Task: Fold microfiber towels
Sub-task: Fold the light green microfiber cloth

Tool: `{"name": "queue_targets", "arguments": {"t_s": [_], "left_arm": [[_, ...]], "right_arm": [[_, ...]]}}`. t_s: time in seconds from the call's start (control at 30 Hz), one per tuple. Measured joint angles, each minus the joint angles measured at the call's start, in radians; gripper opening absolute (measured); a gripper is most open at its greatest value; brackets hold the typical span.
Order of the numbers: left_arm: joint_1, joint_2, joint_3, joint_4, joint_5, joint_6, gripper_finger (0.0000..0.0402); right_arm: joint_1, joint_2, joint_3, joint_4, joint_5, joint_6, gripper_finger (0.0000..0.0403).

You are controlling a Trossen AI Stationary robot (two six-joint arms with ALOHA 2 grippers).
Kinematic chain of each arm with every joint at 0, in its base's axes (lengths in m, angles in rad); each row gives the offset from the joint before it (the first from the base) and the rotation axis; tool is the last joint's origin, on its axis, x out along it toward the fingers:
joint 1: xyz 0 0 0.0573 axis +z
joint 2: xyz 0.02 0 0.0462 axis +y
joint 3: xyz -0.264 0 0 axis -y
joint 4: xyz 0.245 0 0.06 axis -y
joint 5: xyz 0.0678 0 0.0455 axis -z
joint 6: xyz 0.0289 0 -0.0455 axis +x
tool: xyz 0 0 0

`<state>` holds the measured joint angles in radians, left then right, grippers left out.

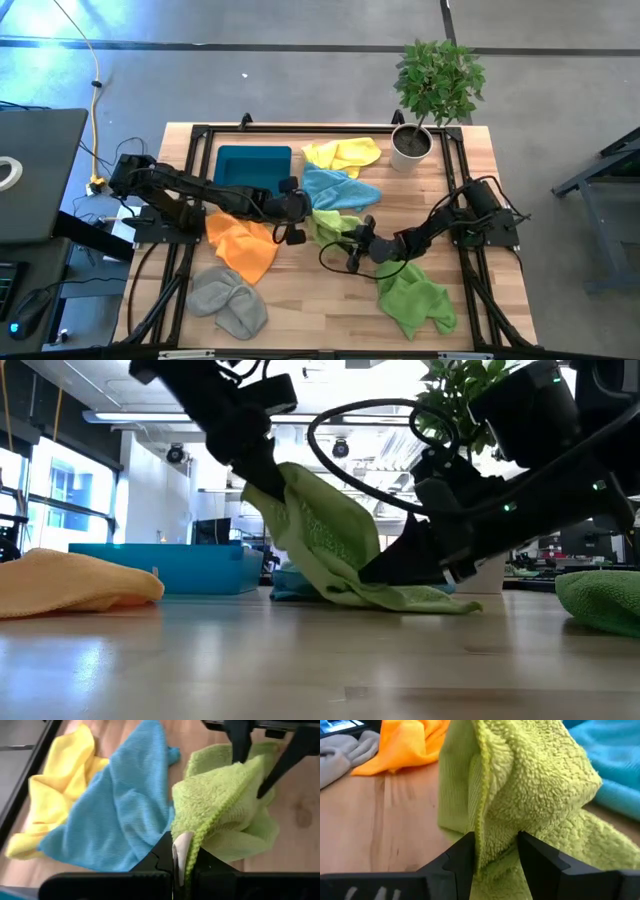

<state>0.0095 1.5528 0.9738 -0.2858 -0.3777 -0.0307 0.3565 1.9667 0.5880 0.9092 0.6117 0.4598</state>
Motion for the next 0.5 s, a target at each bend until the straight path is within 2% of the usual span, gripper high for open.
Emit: {"name": "queue_targets", "arguments": {"t_s": [0.33, 0.5], "left_arm": [[0.012, 0.0, 0.17, -0.17, -0.004, 0.101, 0.0], [0.012, 0.0, 0.253, -0.227, -0.016, 0.153, 0.0]], "right_arm": [[0.0, 0.0, 0.0, 0.197, 0.034, -0.196, 0.0142], [-0.006, 0.0, 0.0, 0.235, 0.034, -0.214, 0.0142]]}}
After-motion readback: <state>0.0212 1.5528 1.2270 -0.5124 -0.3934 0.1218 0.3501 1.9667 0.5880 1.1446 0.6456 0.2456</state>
